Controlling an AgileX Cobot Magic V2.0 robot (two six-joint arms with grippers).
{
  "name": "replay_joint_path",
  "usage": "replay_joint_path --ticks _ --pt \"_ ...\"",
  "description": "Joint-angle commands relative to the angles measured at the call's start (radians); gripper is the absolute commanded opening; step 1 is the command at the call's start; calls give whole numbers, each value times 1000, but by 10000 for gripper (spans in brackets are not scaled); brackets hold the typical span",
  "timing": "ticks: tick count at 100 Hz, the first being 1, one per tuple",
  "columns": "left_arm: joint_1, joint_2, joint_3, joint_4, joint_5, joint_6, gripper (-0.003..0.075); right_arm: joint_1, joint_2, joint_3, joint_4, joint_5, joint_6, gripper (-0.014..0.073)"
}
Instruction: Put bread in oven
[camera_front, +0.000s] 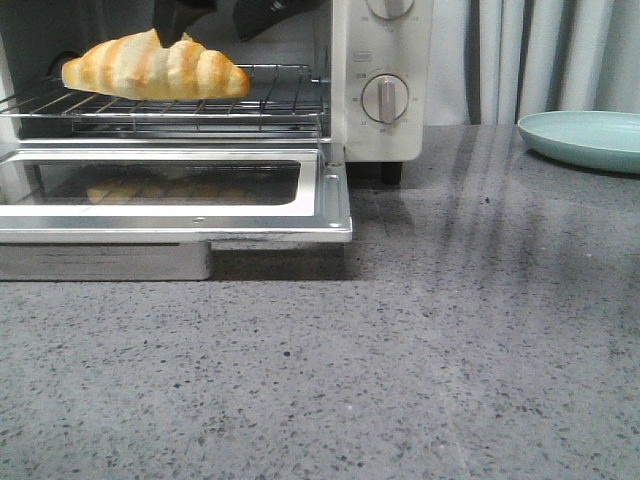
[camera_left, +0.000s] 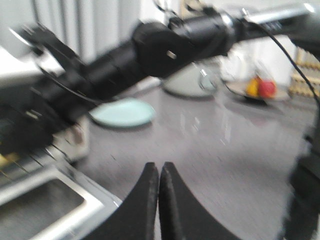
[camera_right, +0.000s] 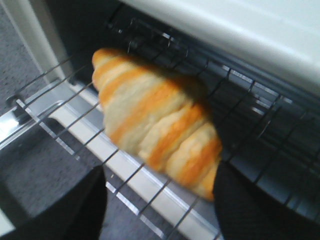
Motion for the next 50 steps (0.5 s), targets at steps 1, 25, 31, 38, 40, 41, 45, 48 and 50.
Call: replay_joint_path --ticks 1,25,31,38,40,41,45,48,50 --pt "3 -49 -33 -33 -140 -12 -22 39 -106 -14 19 62 -9 164" --pt "3 -173 -31 169 -300 -16 -22 225 -437 187 -77 7 -23 -67" --pt "3 -176 -27 177 -289 -18 -22 244 -560 253 -116 -13 -23 -67" --pt "3 -176 -15 175 -284 -18 -22 244 -699 322 -144 1 -23 -67" --pt "3 -176 -10 175 -286 -18 -22 240 -741 341 -158 14 -23 -67" --pt "3 -176 -7 175 -286 -18 -22 240 -769 355 -168 24 -23 -67" --pt "3 -176 5 175 -286 -18 -22 238 -841 389 -209 58 -23 -67" --pt "3 -176 14 173 -288 -18 -22 238 -913 423 -235 95 -23 -67" --pt "3 -176 22 173 -289 -18 -22 238 -956 436 -254 110 -23 -67"
